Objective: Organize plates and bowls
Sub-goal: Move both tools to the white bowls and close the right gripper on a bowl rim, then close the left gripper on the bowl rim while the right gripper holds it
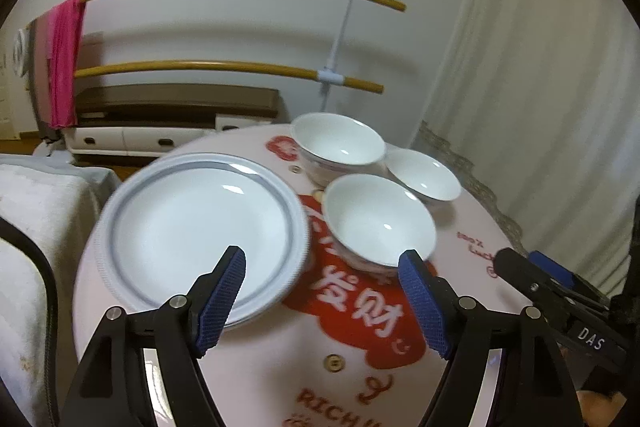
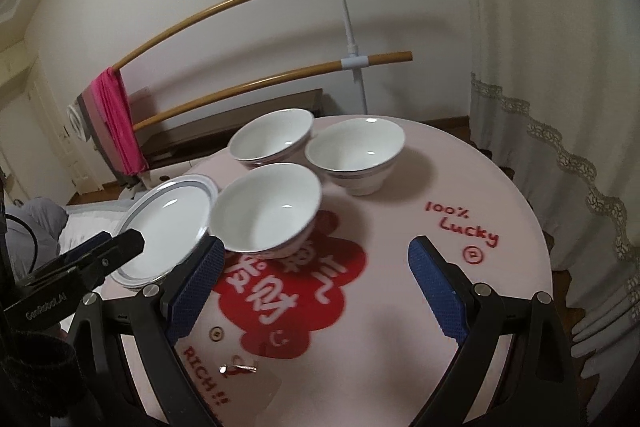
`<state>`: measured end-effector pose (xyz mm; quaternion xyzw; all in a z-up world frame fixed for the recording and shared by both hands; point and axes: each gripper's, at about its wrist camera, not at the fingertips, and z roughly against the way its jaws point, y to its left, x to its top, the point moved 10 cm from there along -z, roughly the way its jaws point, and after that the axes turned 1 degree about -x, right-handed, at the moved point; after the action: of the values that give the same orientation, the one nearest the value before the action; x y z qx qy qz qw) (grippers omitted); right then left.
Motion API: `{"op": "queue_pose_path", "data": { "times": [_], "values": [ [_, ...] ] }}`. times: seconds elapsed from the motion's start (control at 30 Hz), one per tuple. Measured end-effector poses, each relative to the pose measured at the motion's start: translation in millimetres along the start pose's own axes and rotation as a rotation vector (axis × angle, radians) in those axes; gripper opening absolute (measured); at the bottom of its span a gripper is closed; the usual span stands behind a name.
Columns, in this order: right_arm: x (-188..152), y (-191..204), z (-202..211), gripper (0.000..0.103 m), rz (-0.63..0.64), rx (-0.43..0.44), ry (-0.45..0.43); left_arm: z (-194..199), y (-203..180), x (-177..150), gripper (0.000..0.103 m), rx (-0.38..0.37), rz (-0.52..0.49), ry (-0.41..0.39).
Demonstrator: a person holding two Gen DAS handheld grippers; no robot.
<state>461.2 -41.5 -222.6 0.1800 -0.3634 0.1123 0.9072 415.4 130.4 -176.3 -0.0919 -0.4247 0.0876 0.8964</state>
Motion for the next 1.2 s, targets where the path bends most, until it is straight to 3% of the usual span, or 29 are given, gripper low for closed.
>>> {"op": "queue_pose_path", "data": {
  "times": [0.3,0.47,0.63,0.83,0.97,1.2],
  "values": [
    [5,-16,-45,0.090,-0.057,0.053,0.096,-38,-6,27,0.075,0.030,-0.008,0.089],
    [-1,-11,-77,0.064,-0.071,0.101,0.201,-54,-13,43,0.075,0.057,-0.052,0.124],
    [0,-5,-92,0.055,-0.064,0.133,0.249,-62,-16,50,0.075,0.070,-0.081,0.139],
    [-2,-1,-101,0.031,-0.062,0.168,0.279,-74,-21,55,0.073,0.084,-0.110,0.173],
    [-3,-3,-99,0.023,-0.068,0.185,0.280,-89,-29,53,0.072,0.071,-0.125,0.204],
    [-7,-9,-99,0.022,-0.081,0.204,0.288,-109,-37,50,0.043,0.063,-0.125,0.240]
  ]
}}
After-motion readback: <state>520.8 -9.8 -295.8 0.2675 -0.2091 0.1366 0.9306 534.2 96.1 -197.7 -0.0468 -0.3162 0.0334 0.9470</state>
